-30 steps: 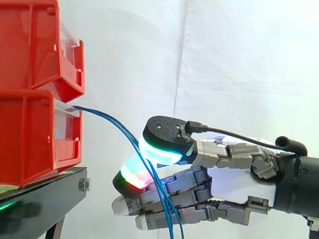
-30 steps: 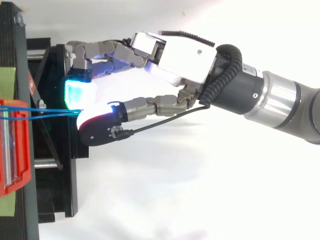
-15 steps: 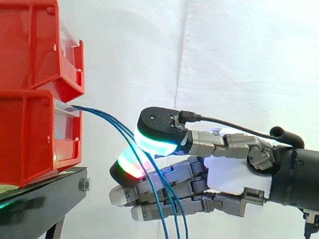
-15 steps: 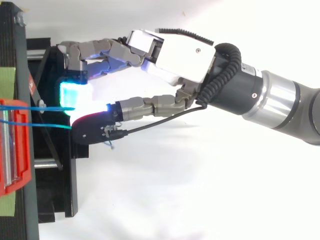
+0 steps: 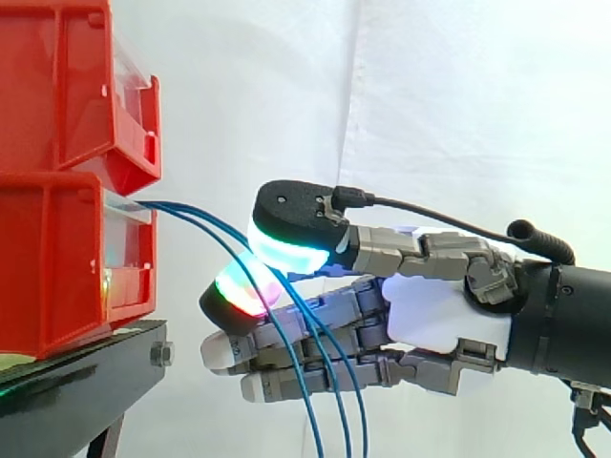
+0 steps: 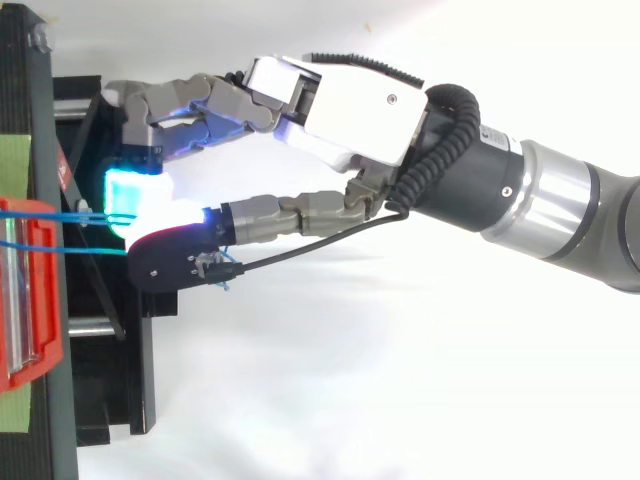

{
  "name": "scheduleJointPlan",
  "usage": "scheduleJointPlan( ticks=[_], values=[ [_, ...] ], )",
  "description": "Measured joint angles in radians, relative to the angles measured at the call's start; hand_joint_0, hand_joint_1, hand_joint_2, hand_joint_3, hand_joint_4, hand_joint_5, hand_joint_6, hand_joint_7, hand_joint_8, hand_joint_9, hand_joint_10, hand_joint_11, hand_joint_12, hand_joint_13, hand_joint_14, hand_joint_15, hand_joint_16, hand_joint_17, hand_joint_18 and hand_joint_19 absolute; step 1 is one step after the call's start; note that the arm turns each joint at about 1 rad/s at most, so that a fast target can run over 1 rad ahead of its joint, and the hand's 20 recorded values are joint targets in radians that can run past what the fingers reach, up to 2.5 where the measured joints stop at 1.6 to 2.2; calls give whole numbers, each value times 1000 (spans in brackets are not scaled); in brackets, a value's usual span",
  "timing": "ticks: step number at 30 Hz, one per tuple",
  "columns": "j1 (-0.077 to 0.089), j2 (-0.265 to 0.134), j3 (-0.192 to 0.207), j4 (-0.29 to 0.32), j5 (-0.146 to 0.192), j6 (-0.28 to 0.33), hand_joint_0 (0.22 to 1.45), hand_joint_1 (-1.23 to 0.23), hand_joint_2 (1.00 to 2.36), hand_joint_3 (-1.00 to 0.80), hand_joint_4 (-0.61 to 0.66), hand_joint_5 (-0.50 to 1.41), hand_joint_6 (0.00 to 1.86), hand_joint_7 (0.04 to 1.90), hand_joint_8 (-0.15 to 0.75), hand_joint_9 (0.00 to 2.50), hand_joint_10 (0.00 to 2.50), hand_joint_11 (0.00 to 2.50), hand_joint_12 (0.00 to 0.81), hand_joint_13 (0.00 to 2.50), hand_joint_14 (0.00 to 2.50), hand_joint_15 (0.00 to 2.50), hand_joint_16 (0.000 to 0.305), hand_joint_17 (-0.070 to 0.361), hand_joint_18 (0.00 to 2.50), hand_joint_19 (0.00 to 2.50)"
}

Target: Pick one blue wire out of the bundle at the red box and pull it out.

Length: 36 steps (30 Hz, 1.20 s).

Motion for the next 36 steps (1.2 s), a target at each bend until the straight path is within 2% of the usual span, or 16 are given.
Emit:
scheduleJointPlan(
  ticks=[7, 13, 19, 25, 30, 36],
  values=[
    [0, 0, 3, -6, -2, 1, 609, -708, 1023, -143, 394, -139, 759, 1174, 309, 754, 15, 435, 400, 251, 0, 53, 62, 139, 242, 214],
    [0, 2, 3, -16, -14, 6, 599, -779, 1021, -158, 416, -141, 758, 1213, 311, 759, 16, 460, 402, 251, 1, 55, 62, 140, 245, 208],
    [0, 5, 3, -83, -38, 11, 571, -748, 1022, -159, 448, -118, 719, 1291, 308, 788, 18, 431, 403, 253, 2, 56, 63, 142, 244, 225],
    [-4, 35, 3, -182, -57, 19, 560, -707, 1023, -137, 422, -112, 716, 1338, 311, 808, 15, 429, 402, 255, 3, 64, 64, 143, 242, 229],
    [-7, 56, 3, -239, -63, 23, 571, -710, 1022, -136, 415, -123, 746, 1285, 318, 795, 16, 466, 402, 255, 1, 63, 63, 143, 242, 215],
    [-10, 71, 3, -278, -65, 23, 579, -740, 1022, -137, 417, -135, 770, 1245, 316, 777, 16, 476, 402, 253, 1, 60, 63, 143, 240, 209]
  ],
)
